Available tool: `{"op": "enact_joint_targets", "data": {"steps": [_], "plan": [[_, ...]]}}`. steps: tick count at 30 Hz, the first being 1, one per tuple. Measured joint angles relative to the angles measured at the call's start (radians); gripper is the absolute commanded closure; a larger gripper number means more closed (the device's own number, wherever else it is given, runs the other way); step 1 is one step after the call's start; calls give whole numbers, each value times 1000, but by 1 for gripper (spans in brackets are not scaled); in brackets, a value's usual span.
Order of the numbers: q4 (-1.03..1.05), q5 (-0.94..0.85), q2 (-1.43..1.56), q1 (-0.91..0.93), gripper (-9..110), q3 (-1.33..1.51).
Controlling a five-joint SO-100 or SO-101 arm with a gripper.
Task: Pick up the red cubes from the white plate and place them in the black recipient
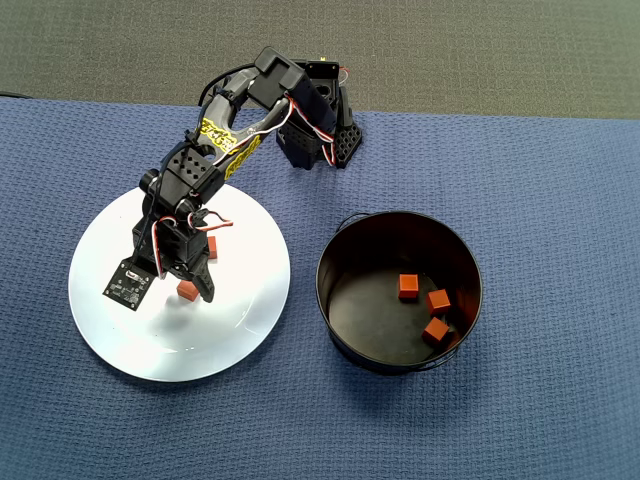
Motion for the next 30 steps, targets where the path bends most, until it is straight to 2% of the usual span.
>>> {"op": "enact_joint_targets", "data": {"steps": [24,30], "plan": [[-121,-17,-2,-21,76,135],[-138,-8,0,-44,84,172]]}}
